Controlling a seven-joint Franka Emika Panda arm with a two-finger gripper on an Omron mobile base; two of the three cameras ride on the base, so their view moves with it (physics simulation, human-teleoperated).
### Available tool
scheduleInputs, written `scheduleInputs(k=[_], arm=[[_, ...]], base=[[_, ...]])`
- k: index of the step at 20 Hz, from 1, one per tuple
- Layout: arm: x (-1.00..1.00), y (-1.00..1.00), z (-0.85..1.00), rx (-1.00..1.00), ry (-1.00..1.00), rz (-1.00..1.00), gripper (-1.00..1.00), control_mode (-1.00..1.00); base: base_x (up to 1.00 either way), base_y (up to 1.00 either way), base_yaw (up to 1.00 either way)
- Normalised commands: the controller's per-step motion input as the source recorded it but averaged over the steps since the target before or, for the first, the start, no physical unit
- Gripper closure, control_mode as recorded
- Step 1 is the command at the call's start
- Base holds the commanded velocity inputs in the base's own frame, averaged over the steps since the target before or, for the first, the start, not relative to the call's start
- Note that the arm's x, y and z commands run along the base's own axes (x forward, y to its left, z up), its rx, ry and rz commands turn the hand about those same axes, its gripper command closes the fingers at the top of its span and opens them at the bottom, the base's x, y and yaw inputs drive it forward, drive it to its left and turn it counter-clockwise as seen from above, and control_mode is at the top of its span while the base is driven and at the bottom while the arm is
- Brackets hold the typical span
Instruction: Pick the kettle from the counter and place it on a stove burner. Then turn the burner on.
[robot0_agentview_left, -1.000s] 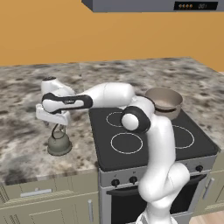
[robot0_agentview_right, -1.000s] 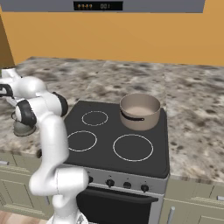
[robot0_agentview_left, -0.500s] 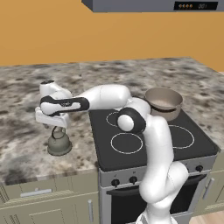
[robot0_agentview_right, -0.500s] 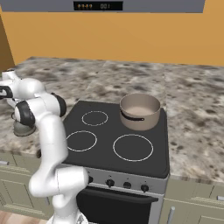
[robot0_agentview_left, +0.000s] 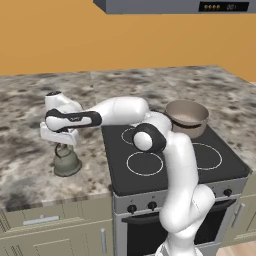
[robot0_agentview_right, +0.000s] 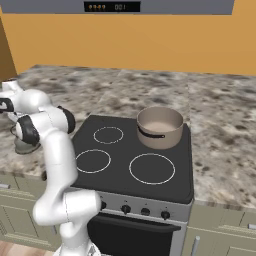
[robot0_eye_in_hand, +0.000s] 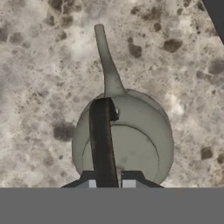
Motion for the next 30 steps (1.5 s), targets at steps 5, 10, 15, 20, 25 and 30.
scheduleInputs(k=[5, 10, 15, 20, 25, 30], arm=[[-0.10, -0.38, 0.24, 0.05, -0.01, 0.00, 1.00, -1.00], [-0.28, -0.62, 0.32, 0.08, -0.05, -0.02, 1.00, -1.00], [-0.52, -0.81, 0.10, 0.04, -0.11, -0.02, 1.00, -1.00], [-0.59, -0.99, 0.00, 0.05, -0.12, -0.03, 1.00, -1.00], [-0.42, -1.00, 0.18, 0.10, -0.14, 0.00, 1.00, -1.00], [-0.13, -1.00, 0.50, 0.18, -0.02, -0.04, 1.00, -1.00]], base=[[0.00, 0.00, 0.00], [0.00, 0.00, 0.00], [0.00, 0.00, 0.00], [0.00, 0.00, 0.00], [0.00, 0.00, 0.00], [0.00, 0.00, 0.00]])
